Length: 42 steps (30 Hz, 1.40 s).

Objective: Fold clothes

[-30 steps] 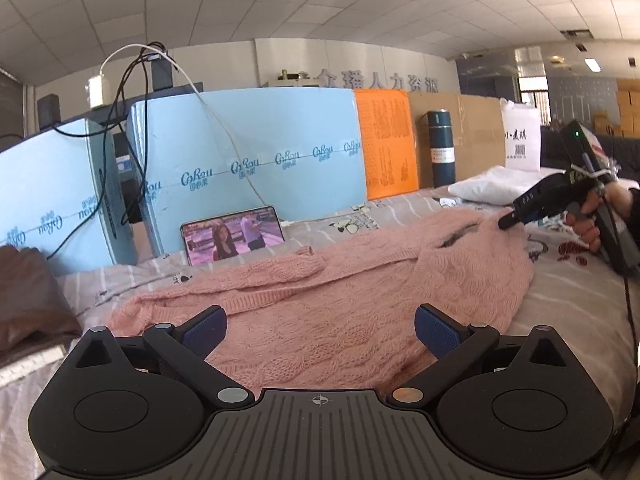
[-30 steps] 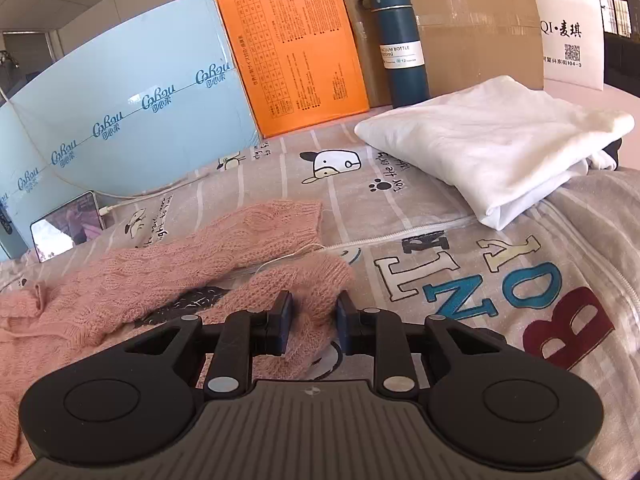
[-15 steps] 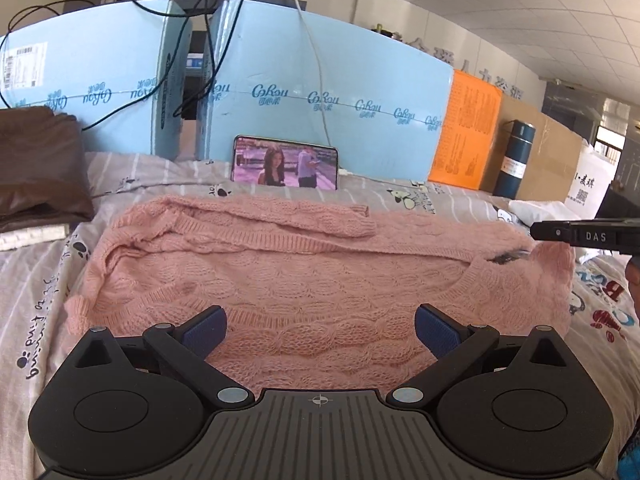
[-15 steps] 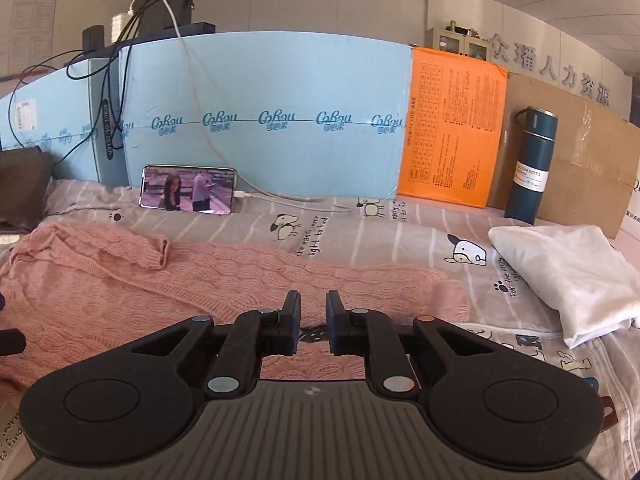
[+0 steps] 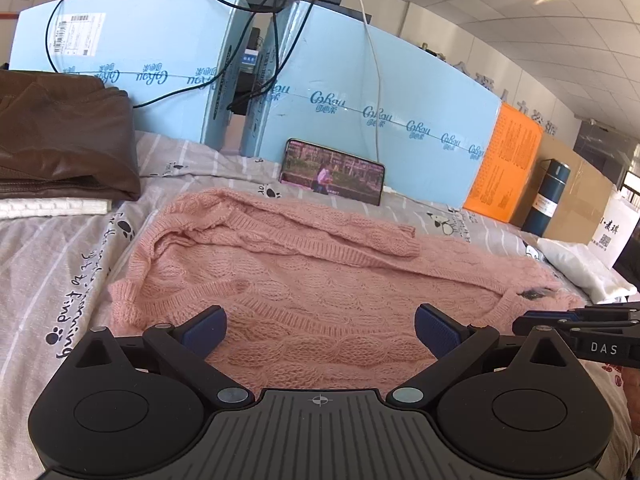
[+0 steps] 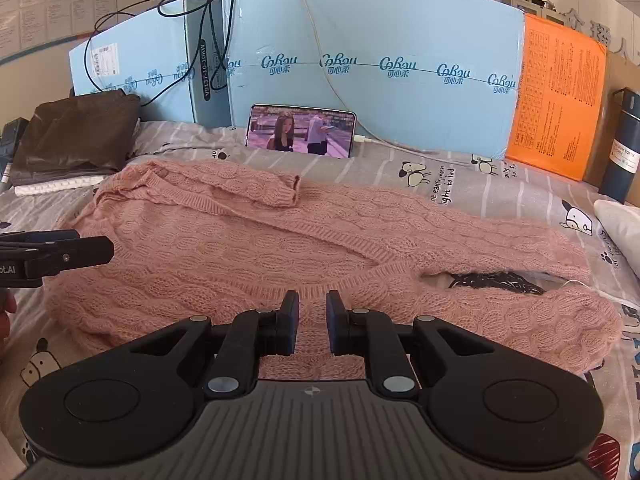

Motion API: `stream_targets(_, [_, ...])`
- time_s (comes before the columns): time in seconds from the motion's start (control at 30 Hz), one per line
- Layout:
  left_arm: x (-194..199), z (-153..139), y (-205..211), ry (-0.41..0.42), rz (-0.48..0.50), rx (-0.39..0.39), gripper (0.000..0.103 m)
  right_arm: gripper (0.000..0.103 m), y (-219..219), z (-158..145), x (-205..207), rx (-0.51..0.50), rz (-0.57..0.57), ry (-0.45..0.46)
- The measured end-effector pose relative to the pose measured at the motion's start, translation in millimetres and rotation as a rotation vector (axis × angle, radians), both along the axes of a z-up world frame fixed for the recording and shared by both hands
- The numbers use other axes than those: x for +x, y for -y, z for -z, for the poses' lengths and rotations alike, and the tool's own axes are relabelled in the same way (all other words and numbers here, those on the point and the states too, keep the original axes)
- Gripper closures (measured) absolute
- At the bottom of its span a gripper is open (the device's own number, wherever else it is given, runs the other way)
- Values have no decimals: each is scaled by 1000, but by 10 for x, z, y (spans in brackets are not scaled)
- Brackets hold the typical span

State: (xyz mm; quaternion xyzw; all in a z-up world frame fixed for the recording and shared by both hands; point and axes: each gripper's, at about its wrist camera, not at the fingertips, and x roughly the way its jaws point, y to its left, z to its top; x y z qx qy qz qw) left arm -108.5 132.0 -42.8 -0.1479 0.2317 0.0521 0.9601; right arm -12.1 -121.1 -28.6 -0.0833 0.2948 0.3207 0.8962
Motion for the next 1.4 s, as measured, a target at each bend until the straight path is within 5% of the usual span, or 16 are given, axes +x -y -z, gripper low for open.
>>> stream_targets(0.13, [-8,4,-43,-1,-18,-6,1,44,-5,59,35,27,5,-55])
stream_targets(0.33, [-1,7,-51,0,-21,-3,1,38,140,-48,1,47,52,36])
stream_targets(0.43, [1,12,-63,0,-23,-1,1,38,545,-132,141,89,226,89])
stream_targets(0.6, [31,31,-76,2,-20,-4,1,41,1339,-19,551,107,604,33])
stream_targets(0.77, [43,40,-66,-2,-12,-6,1,43,1657,184,873,139,688,-54])
stream_targets(0.93, [35,39,-83,-2,-21,-4,1,89,1643,232,924,196,578,-32])
stream_targets(1.1, [53,49,-87,-4,-22,-6,1,93,1444,9,684,258,430,80])
stream_targets(1.4, [71,58,-104,-11,-23,-4,1,93,910,-262,236,418,41,16])
